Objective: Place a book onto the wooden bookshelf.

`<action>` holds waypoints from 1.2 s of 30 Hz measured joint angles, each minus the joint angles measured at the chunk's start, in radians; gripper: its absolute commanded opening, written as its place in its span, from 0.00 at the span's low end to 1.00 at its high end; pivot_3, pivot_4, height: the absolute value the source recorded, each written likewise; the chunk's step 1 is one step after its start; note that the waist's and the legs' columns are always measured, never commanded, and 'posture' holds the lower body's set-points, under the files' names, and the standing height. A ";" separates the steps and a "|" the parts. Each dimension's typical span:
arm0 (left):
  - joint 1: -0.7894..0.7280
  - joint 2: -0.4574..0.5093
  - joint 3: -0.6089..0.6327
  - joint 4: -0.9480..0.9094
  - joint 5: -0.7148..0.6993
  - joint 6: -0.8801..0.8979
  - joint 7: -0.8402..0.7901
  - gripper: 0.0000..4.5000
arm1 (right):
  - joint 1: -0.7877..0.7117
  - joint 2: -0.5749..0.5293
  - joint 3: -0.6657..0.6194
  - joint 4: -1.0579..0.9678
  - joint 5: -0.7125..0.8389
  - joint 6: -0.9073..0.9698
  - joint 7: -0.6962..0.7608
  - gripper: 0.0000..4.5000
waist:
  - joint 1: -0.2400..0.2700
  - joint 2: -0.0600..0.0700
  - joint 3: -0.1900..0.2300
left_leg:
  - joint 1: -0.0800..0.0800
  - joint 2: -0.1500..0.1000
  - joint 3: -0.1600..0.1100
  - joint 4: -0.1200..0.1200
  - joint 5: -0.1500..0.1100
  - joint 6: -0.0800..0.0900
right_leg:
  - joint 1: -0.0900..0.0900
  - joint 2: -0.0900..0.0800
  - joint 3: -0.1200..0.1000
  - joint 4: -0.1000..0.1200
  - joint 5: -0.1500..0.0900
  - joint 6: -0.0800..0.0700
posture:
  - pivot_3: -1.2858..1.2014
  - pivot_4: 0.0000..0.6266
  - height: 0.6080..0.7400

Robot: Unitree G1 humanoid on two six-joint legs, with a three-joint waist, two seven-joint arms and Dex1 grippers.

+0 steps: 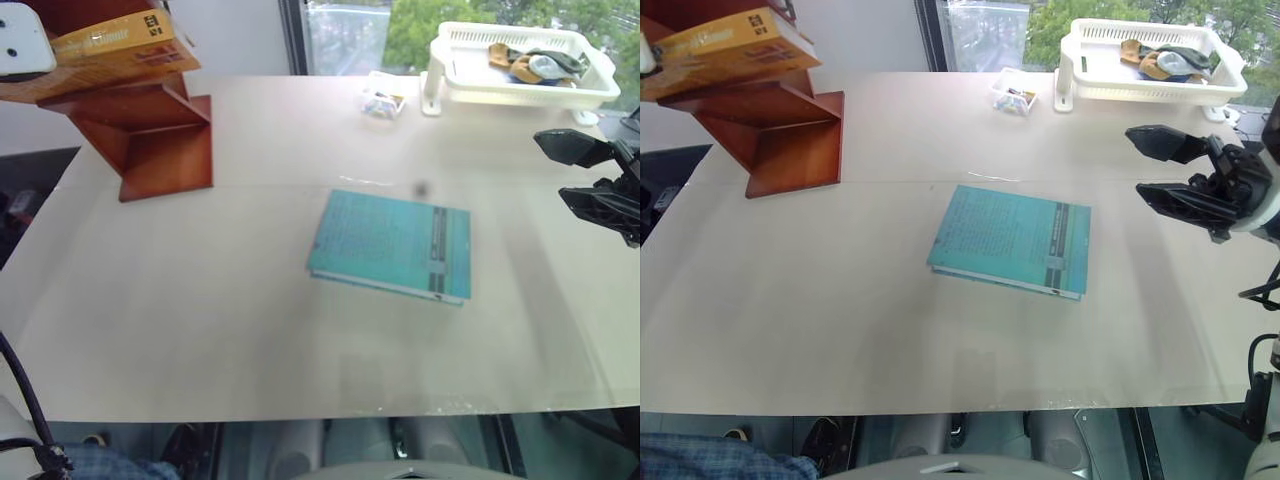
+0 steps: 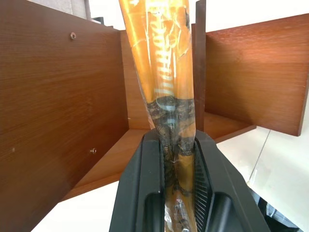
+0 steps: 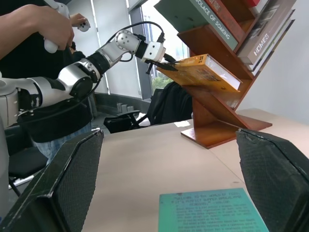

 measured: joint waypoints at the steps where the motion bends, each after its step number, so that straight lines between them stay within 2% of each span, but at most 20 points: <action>1: -0.002 -0.004 0.003 0.006 -0.002 -0.002 -0.001 0.06 | 0.000 0.000 0.000 0.000 0.000 0.000 -0.002 1.00 | 0.002 0.000 0.000 | 0.000 0.000 0.000 0.000 0.000 0.000 | 0.000 0.000 0.000 0.000 0.000 0.000 | 0.52 0.24 1.00; 10: -0.002 -0.075 0.041 -0.010 -0.102 -0.002 -0.076 0.06 | 0.011 0.000 -0.021 -0.010 0.000 0.000 -0.018 1.00 | -0.001 0.000 0.000 | -0.001 0.000 0.001 0.000 0.001 0.002 | 0.000 -0.002 0.000 0.000 0.000 0.000 | 0.52 0.24 1.00; 30: -0.046 -0.062 -0.031 0.079 0.051 -0.021 0.040 0.06 | 0.020 0.000 -0.033 -0.020 0.000 -0.002 -0.050 1.00 | -0.006 0.000 0.000 | -0.001 0.000 0.001 0.000 0.001 0.002 | 0.000 -0.001 0.001 -0.001 0.000 0.000 | 0.52 0.24 1.00; 32: -0.049 -0.064 -0.031 0.084 0.055 -0.025 0.043 0.28 | 0.020 0.000 -0.034 -0.021 0.000 -0.002 -0.051 1.00 | -0.006 0.000 0.000 | -0.001 0.000 0.001 0.000 0.001 0.002 | 0.000 -0.001 0.001 -0.001 0.000 0.000 | 0.52 0.24 1.00; 33: -0.054 -0.065 -0.032 0.089 0.058 -0.025 0.043 0.34 | 0.021 0.000 -0.035 -0.021 0.001 -0.002 -0.051 1.00 | -0.006 0.000 0.000 | -0.001 0.000 0.001 0.000 0.001 0.002 | 0.000 -0.001 0.001 0.000 0.000 0.000 | 0.52 0.24 1.00; 35: -0.068 -0.066 -0.037 0.091 0.062 -0.024 0.039 0.58 | 0.028 0.000 -0.045 -0.022 0.001 -0.002 -0.052 1.00 | -0.006 0.000 0.000 | -0.001 0.000 0.001 0.000 0.001 0.002 | 0.000 -0.001 0.001 -0.001 0.000 0.000 | 0.52 0.24 1.00; 36: -0.070 -0.066 -0.039 0.091 0.065 -0.023 0.039 0.66 | 0.029 0.000 -0.048 -0.022 0.001 -0.002 -0.053 1.00 | -0.005 0.000 0.000 | -0.001 0.000 0.001 0.000 0.001 0.002 | 0.000 -0.001 0.001 -0.001 0.000 0.000 | 0.52 0.24 1.00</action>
